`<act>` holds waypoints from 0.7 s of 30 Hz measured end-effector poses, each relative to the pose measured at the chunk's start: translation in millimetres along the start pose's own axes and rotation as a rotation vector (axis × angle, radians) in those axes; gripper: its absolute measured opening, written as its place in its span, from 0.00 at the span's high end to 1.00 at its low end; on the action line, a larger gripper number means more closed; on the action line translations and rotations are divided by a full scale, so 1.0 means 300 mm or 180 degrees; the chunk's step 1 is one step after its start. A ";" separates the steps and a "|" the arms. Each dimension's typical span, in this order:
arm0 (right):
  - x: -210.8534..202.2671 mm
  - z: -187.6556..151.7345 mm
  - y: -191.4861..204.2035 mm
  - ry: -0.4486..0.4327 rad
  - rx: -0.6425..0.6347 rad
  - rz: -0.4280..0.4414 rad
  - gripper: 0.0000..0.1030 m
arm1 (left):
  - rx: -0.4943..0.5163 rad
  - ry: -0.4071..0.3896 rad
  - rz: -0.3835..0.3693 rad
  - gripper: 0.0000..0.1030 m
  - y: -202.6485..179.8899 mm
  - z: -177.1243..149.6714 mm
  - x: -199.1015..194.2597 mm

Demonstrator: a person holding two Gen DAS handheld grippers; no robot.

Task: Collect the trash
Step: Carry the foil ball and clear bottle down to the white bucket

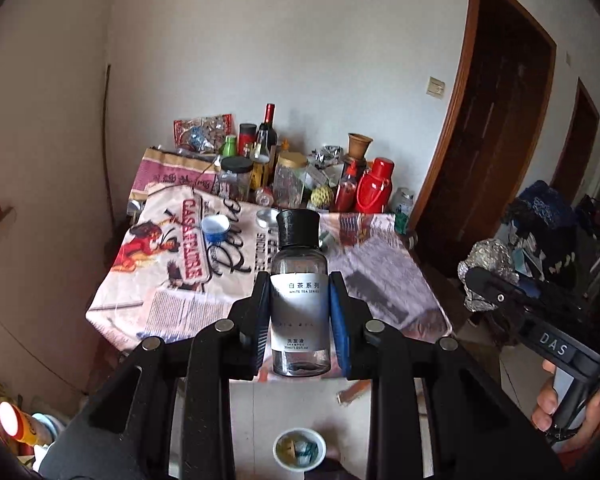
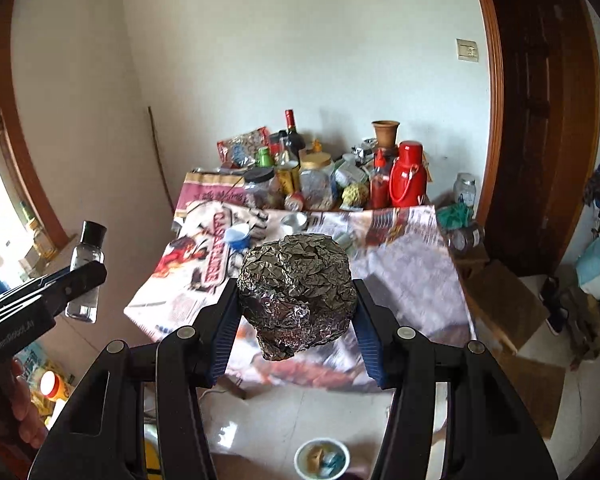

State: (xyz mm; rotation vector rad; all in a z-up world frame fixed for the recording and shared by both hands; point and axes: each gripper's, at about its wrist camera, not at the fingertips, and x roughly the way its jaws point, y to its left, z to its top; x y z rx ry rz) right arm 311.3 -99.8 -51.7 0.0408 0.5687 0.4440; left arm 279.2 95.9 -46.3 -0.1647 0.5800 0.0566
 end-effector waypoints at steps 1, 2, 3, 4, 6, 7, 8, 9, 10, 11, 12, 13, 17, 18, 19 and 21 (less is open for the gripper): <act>-0.012 -0.021 0.019 0.0020 0.0015 -0.0009 0.52 | -0.0002 0.0034 -0.0012 0.73 0.017 -0.024 -0.022; -0.027 -0.045 0.041 0.0038 0.0046 -0.0017 0.52 | -0.0002 0.0077 -0.0025 0.73 0.038 -0.051 -0.048; -0.045 -0.070 0.061 0.0059 0.0081 -0.0015 0.52 | -0.0001 0.0102 -0.0038 0.73 0.048 -0.070 -0.063; -0.060 -0.095 0.083 0.0095 0.0113 -0.0014 0.52 | 0.0001 0.0129 -0.0053 0.73 0.061 -0.089 -0.080; -0.079 -0.129 0.108 0.0147 0.0125 -0.0034 0.52 | 0.0014 0.0183 -0.0080 0.73 0.081 -0.126 -0.113; -0.091 -0.144 0.119 0.0169 0.0124 -0.0049 0.52 | 0.0021 0.0209 -0.0094 0.73 0.087 -0.142 -0.125; -0.099 -0.160 0.128 0.0198 0.0121 -0.0063 0.52 | 0.0025 0.0245 -0.0107 0.73 0.092 -0.158 -0.133; -0.104 -0.176 0.133 0.0236 0.0122 -0.0077 0.52 | 0.0024 0.0280 -0.0119 0.73 0.096 -0.172 -0.136; -0.108 -0.190 0.134 0.0271 0.0130 -0.0088 0.52 | 0.0021 0.0313 -0.0130 0.73 0.097 -0.183 -0.137; -0.114 -0.204 0.137 0.0296 0.0137 -0.0091 0.52 | 0.0014 0.0350 -0.0142 0.73 0.098 -0.198 -0.136; -0.117 -0.219 0.135 0.0331 0.0146 -0.0097 0.52 | 0.0006 0.0387 -0.0160 0.73 0.098 -0.214 -0.136; -0.118 -0.233 0.132 0.0365 0.0151 -0.0112 0.52 | -0.0002 0.0424 -0.0178 0.73 0.094 -0.230 -0.133; -0.099 -0.290 0.109 0.0494 0.0177 -0.0141 0.52 | -0.0024 0.0547 -0.0237 0.73 0.069 -0.286 -0.100; -0.084 -0.306 0.094 0.0549 0.0202 -0.0133 0.52 | -0.0026 0.0573 -0.0248 0.73 0.062 -0.298 -0.088; -0.074 -0.319 0.086 0.0592 0.0221 -0.0123 0.52 | -0.0022 0.0611 -0.0259 0.73 0.052 -0.317 -0.065; -0.042 -0.347 0.051 0.0680 0.0277 -0.0091 0.52 | -0.0034 0.0696 -0.0248 0.73 0.038 -0.353 -0.018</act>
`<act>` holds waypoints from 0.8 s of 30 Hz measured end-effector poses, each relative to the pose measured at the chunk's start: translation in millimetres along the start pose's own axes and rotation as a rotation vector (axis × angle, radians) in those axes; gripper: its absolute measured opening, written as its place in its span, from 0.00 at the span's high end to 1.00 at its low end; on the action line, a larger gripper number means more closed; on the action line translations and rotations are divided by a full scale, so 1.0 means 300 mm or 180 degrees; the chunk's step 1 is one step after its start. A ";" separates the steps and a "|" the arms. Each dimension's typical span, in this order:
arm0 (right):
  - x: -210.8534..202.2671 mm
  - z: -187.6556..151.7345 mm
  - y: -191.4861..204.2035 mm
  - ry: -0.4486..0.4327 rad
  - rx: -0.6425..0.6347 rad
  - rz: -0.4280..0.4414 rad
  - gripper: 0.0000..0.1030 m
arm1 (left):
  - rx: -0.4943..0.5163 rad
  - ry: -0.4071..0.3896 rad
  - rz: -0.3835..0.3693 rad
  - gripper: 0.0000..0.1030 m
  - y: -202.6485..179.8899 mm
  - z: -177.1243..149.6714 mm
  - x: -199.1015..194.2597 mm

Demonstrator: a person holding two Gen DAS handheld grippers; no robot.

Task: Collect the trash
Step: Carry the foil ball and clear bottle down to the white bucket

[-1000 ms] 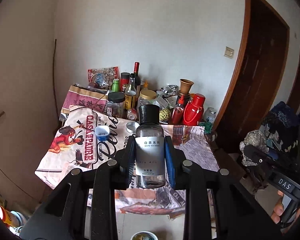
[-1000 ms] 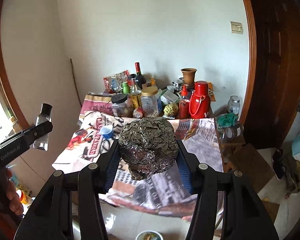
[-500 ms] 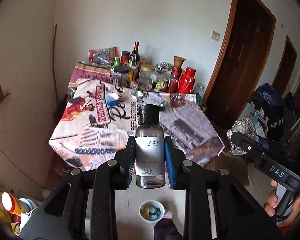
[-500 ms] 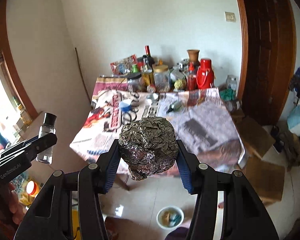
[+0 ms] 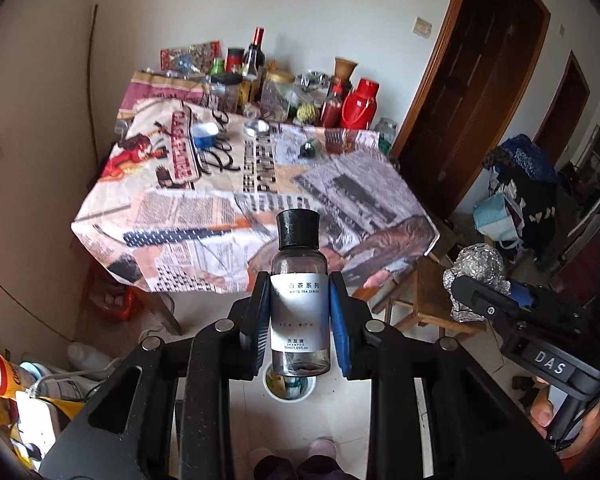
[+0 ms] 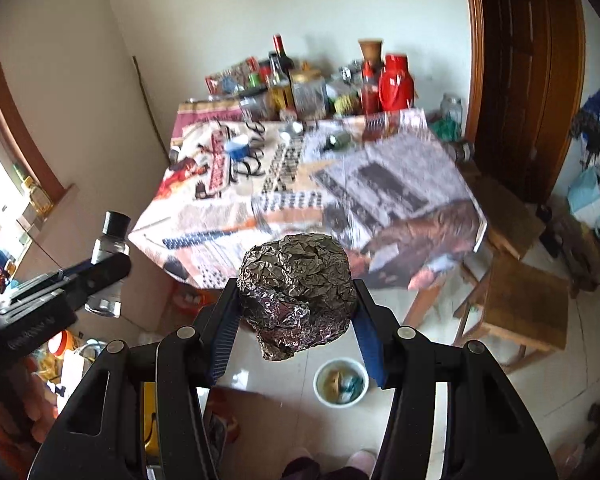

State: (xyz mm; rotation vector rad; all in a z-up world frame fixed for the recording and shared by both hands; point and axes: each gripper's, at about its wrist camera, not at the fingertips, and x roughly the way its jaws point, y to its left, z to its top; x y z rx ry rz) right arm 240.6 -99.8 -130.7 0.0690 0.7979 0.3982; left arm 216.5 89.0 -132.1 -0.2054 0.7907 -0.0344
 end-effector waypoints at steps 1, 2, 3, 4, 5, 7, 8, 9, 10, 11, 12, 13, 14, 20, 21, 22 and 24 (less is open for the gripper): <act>0.015 -0.011 -0.011 0.0038 0.0009 0.0007 0.52 | -0.0022 0.0069 0.0010 0.73 -0.005 -0.016 0.041; 0.039 -0.022 -0.026 0.0091 0.0008 0.0007 0.52 | -0.0049 0.0124 0.0021 0.73 -0.006 -0.030 0.071; 0.066 -0.034 -0.043 0.0134 -0.0004 0.0006 0.52 | -0.0088 0.0200 0.0030 0.73 -0.010 -0.053 0.115; 0.096 -0.048 -0.061 0.0191 -0.0013 -0.0001 0.52 | -0.0125 0.0264 0.0039 0.73 -0.012 -0.073 0.154; 0.126 -0.062 -0.078 0.0248 -0.0011 0.0008 0.52 | -0.0164 0.0323 0.0043 0.73 -0.014 -0.093 0.193; 0.177 -0.093 -0.108 0.0345 0.0011 0.0035 0.52 | -0.0220 0.0429 0.0057 0.73 -0.014 -0.134 0.257; 0.216 -0.112 -0.129 0.0425 0.0033 0.0053 0.52 | -0.0248 0.0483 0.0077 0.73 -0.015 -0.160 0.295; 0.261 -0.133 -0.151 0.0529 0.0071 0.0086 0.52 | -0.0277 0.0546 0.0101 0.73 -0.015 -0.188 0.333; 0.292 -0.150 -0.168 0.0602 0.0110 0.0120 0.52 | -0.0316 0.0621 0.0120 0.73 -0.013 -0.220 0.375; 0.338 -0.176 -0.191 0.0692 0.0166 0.0162 0.52 | -0.0344 0.0673 0.0126 0.73 -0.012 -0.245 0.404; 0.379 -0.201 -0.209 0.0772 0.0205 0.0182 0.52 | -0.0380 0.0757 0.0143 0.73 -0.007 -0.282 0.448; 0.424 -0.230 -0.227 0.0864 0.0235 0.0189 0.52 | -0.0404 0.0825 0.0160 0.73 -0.003 -0.312 0.484; 0.458 -0.253 -0.245 0.0931 0.0259 0.0187 0.52 | -0.0424 0.0898 0.0179 0.73 0.001 -0.344 0.522; 0.683 -0.420 -0.336 0.1300 0.0358 0.0111 0.52 | -0.0578 0.1280 0.0273 0.73 0.045 -0.519 0.728; 0.717 -0.440 -0.348 0.1343 0.0355 0.0091 0.52 | -0.0624 0.1335 0.0272 0.73 0.055 -0.550 0.758; 0.750 -0.464 -0.357 0.1382 0.0350 0.0070 0.52 | -0.0663 0.1397 0.0286 0.73 0.068 -0.586 0.794; 0.819 -0.508 -0.375 0.1462 0.0332 0.0048 0.52 | -0.0706 0.1485 0.0306 0.73 0.089 -0.641 0.848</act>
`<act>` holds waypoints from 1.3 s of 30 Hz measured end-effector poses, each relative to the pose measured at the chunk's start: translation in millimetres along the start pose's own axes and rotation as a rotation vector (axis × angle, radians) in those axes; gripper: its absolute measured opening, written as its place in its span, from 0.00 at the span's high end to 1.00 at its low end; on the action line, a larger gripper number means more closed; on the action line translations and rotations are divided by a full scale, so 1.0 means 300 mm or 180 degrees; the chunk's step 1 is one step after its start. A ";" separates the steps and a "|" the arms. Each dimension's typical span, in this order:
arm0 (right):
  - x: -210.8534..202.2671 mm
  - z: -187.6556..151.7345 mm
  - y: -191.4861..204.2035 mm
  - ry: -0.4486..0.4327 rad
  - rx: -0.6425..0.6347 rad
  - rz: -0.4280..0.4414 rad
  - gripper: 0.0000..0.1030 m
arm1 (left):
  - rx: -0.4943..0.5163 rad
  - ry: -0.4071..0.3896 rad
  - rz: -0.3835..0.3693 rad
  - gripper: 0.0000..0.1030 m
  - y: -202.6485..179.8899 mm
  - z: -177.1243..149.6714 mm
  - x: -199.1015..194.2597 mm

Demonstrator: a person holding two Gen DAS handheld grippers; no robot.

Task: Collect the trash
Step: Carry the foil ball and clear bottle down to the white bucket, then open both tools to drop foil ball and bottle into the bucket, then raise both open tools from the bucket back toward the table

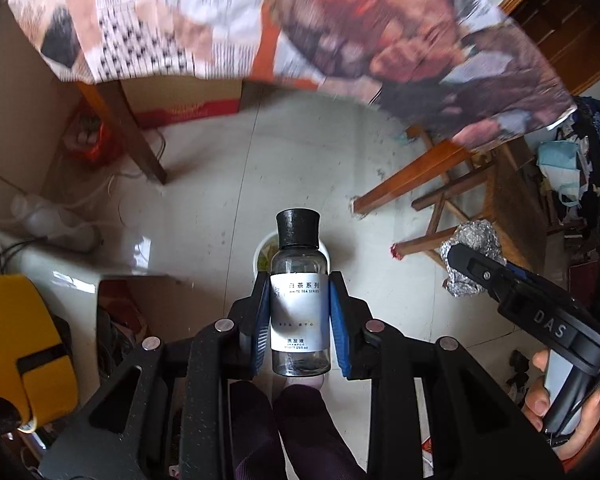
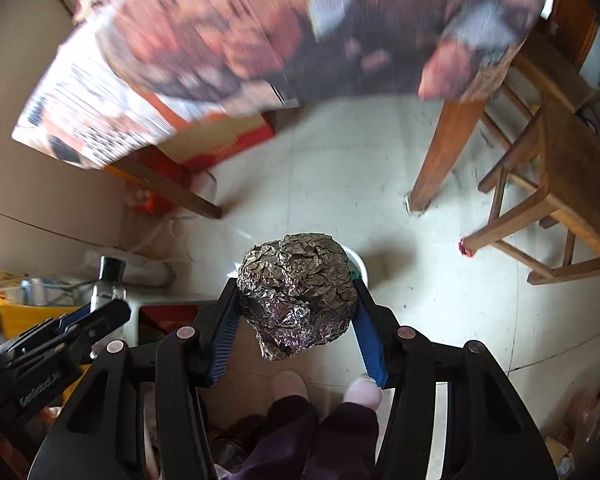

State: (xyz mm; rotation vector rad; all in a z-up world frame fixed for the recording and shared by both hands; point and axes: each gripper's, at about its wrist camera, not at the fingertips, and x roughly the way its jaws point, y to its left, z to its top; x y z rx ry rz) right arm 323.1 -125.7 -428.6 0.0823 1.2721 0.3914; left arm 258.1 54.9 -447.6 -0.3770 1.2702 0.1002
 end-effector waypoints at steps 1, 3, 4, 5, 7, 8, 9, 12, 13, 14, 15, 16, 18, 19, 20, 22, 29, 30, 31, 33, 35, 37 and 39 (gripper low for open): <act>0.048 -0.002 -0.008 0.0037 -0.0014 -0.0012 0.52 | -0.0022 0.0040 0.0007 0.73 0.010 -0.007 0.035; 0.104 0.006 -0.019 0.0064 -0.0064 -0.0025 0.52 | -0.0064 0.0114 0.0025 0.73 0.035 -0.022 0.111; 0.144 0.010 -0.020 0.0065 -0.0104 -0.0037 0.52 | -0.0086 0.0146 0.0032 0.73 0.048 -0.028 0.150; 0.173 0.016 -0.019 0.0069 -0.0144 -0.0033 0.51 | -0.0103 0.0173 0.0038 0.73 0.057 -0.031 0.178; 0.228 0.029 -0.013 0.0113 -0.0231 0.0034 0.50 | -0.0144 0.0214 0.0040 0.73 0.076 -0.036 0.244; 0.249 0.031 -0.009 0.0143 -0.0273 0.0052 0.50 | -0.0158 0.0227 0.0042 0.73 0.083 -0.037 0.267; 0.286 0.036 -0.004 0.0224 -0.0338 0.0048 0.48 | -0.0174 0.0242 0.0045 0.73 0.089 -0.035 0.294; 0.362 0.038 -0.019 0.0382 -0.0345 0.0028 0.42 | -0.0240 0.0297 0.0032 0.73 0.103 -0.027 0.367; 0.378 0.037 -0.033 0.0413 -0.0310 0.0060 0.42 | -0.0257 0.0305 0.0021 0.73 0.106 -0.022 0.389; 0.395 0.036 -0.045 0.0455 -0.0265 0.0088 0.41 | -0.0265 0.0314 0.0018 0.73 0.107 -0.017 0.407; 0.404 0.032 -0.059 0.0487 -0.0227 0.0093 0.41 | -0.0264 0.0323 0.0019 0.73 0.105 -0.011 0.426; 0.407 0.028 -0.072 0.0505 -0.0198 0.0083 0.41 | -0.0256 0.0337 0.0019 0.73 0.100 -0.006 0.445; 0.401 0.023 -0.090 0.0509 -0.0175 0.0025 0.41 | -0.0245 0.0381 -0.0003 0.73 0.085 0.004 0.480; 0.389 0.016 -0.104 0.0499 -0.0179 -0.0031 0.41 | -0.0239 0.0410 -0.0037 0.73 0.075 0.010 0.496; 0.387 0.018 -0.108 0.0494 -0.0184 -0.0078 0.41 | -0.0233 0.0431 -0.0065 0.73 0.065 0.014 0.507; 0.363 0.012 -0.126 0.0483 -0.0189 -0.0154 0.41 | -0.0171 0.0508 -0.0144 0.73 0.037 0.027 0.532; 0.280 0.035 -0.165 0.0404 -0.0051 -0.0211 0.41 | 0.0108 0.0685 -0.0033 0.53 -0.038 0.054 0.531; 0.261 0.038 -0.164 0.0383 -0.0036 -0.0210 0.41 | 0.0141 0.0632 -0.0012 0.50 -0.045 0.057 0.506; 0.241 0.042 -0.160 0.0360 -0.0024 -0.0208 0.41 | 0.0164 0.0614 -0.0008 0.50 -0.054 0.059 0.495; 0.207 0.048 -0.145 0.0319 -0.0015 -0.0213 0.41 | 0.0228 0.0594 0.0018 0.50 -0.069 0.065 0.452; 0.168 0.057 -0.128 0.0279 -0.0015 -0.0206 0.41 | 0.0274 0.0546 0.0057 0.50 -0.081 0.074 0.404; 0.112 0.070 -0.101 0.0228 -0.0028 -0.0200 0.41 | 0.0323 0.0488 0.0079 0.50 -0.093 0.083 0.337; 0.054 0.082 -0.075 0.0167 -0.0050 -0.0202 0.41 | 0.0349 0.0426 0.0095 0.50 -0.106 0.096 0.267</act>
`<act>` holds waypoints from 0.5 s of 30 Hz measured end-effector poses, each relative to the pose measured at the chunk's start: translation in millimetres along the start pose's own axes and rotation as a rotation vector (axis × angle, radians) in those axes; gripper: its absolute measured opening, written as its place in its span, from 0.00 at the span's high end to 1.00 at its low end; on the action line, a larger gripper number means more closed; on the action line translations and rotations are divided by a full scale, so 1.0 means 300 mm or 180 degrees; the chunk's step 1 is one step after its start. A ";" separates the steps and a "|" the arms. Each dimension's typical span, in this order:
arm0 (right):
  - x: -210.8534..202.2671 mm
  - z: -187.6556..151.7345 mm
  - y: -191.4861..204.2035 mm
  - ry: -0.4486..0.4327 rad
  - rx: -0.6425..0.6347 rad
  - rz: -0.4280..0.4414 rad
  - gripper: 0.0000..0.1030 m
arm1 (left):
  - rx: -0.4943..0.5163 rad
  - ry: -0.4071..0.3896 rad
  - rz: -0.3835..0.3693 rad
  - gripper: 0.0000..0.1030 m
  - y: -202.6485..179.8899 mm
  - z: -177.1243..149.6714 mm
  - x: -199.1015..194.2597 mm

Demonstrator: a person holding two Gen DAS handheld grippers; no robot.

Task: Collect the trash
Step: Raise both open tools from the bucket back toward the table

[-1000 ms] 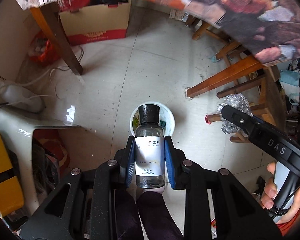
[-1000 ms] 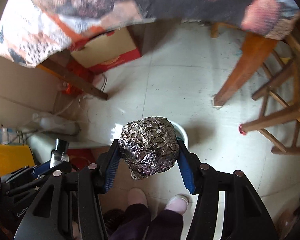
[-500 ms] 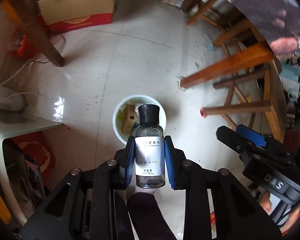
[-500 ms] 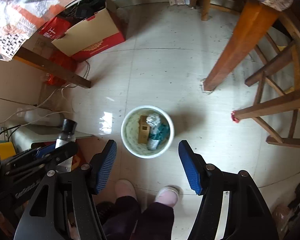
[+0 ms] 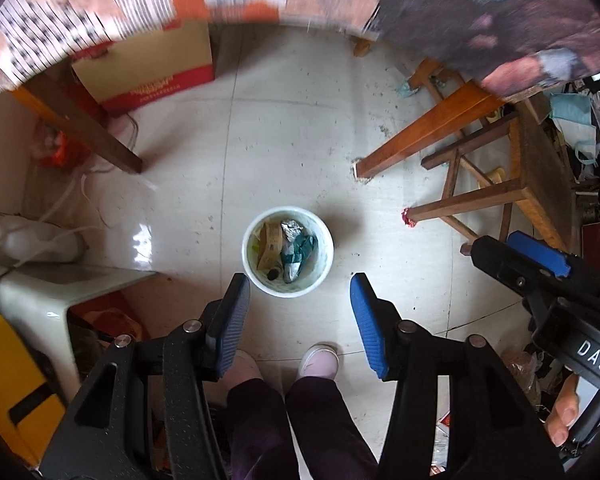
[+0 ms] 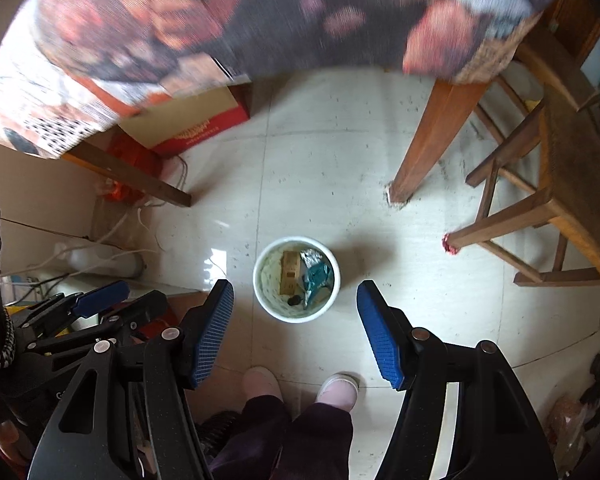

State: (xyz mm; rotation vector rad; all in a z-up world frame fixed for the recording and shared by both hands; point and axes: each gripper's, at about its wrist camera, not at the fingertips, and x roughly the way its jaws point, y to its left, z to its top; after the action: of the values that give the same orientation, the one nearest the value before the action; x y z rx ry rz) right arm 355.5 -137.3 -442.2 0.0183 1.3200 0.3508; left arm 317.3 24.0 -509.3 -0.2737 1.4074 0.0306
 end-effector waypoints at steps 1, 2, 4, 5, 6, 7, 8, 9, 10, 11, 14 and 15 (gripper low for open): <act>-0.040 0.005 0.014 -0.0034 -0.0015 -0.0005 0.41 | 0.0009 -0.0033 0.0006 0.50 -0.004 0.001 -0.037; -0.071 0.009 0.023 -0.0062 -0.0030 -0.0007 0.41 | 0.0020 -0.0075 0.0009 0.50 -0.005 0.001 -0.082; -0.157 0.014 0.053 -0.0144 -0.0058 -0.0016 0.41 | 0.0043 -0.0168 0.0015 0.50 -0.012 0.003 -0.173; -0.185 0.015 0.057 -0.0174 -0.0070 -0.0017 0.41 | 0.0055 -0.0222 0.0021 0.50 -0.017 0.002 -0.224; -0.232 0.017 0.072 -0.0221 -0.0083 -0.0021 0.41 | 0.0070 -0.0277 0.0019 0.50 -0.020 0.000 -0.274; -0.280 0.018 0.087 -0.0274 -0.0096 -0.0026 0.41 | 0.0087 -0.0330 0.0016 0.50 -0.024 0.000 -0.323; -0.318 0.016 0.100 -0.0320 -0.0102 -0.0029 0.41 | 0.0107 -0.0388 0.0016 0.50 -0.029 0.001 -0.376; -0.363 0.016 0.115 -0.0373 -0.0109 -0.0032 0.41 | 0.0128 -0.0452 0.0013 0.50 -0.035 0.000 -0.429; -0.414 0.014 0.132 -0.0436 -0.0115 -0.0032 0.41 | 0.0156 -0.0527 0.0016 0.50 -0.039 -0.003 -0.492; -0.450 0.010 0.145 -0.0482 -0.0118 -0.0031 0.41 | 0.0182 -0.0591 0.0020 0.50 -0.048 -0.005 -0.543; -0.586 -0.002 0.195 -0.0675 -0.0137 -0.0029 0.41 | 0.0261 -0.0784 0.0025 0.50 -0.072 -0.017 -0.692; -0.630 -0.004 0.215 -0.0740 -0.0148 -0.0032 0.41 | 0.0286 -0.0835 0.0016 0.50 -0.068 -0.021 -0.731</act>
State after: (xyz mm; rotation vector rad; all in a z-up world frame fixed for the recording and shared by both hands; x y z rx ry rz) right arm 300.3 -125.9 -250.6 0.0131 1.0815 0.3596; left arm 278.1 33.8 -292.8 -0.1841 1.1454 0.0071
